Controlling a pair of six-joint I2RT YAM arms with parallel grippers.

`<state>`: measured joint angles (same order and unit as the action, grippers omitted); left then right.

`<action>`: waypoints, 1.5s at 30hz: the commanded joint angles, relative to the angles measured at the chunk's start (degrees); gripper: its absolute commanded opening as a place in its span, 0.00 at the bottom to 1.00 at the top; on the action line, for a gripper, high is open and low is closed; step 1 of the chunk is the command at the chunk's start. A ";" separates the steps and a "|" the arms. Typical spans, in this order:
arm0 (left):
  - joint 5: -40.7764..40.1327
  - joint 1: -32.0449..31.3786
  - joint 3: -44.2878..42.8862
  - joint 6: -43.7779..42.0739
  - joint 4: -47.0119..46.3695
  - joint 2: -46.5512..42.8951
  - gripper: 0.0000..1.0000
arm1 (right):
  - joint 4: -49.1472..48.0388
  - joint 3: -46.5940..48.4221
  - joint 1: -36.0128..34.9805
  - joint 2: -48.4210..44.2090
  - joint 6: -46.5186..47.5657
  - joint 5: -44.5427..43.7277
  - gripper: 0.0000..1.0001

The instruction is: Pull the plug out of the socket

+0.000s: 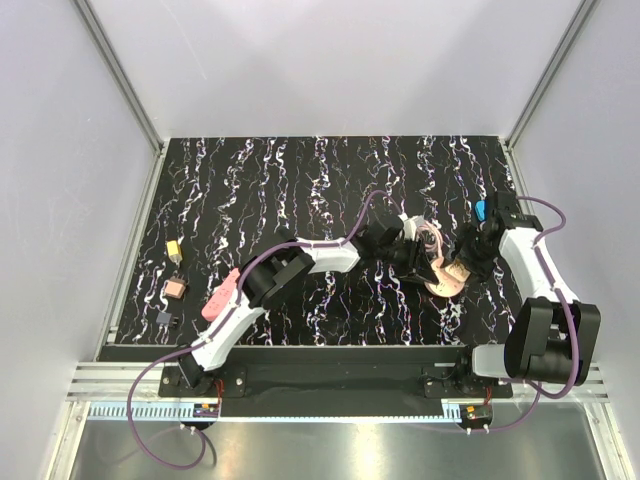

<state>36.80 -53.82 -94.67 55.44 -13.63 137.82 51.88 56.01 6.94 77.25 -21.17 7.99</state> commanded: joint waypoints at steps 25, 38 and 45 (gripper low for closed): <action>-5.60 0.03 -2.88 -2.35 9.32 4.48 0.00 | 8.95 9.91 5.45 -4.58 -1.59 -7.62 0.00; -2.78 -0.49 -3.42 -5.52 9.24 4.30 0.27 | -22.39 6.32 5.54 5.18 -10.56 -27.40 0.00; -1.99 0.38 -0.61 -5.34 7.30 3.25 0.53 | -30.52 4.99 5.54 13.51 -13.28 -32.68 0.00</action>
<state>35.83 -53.69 -97.54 53.08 -9.82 139.70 29.76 61.04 12.16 87.18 -32.23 -19.40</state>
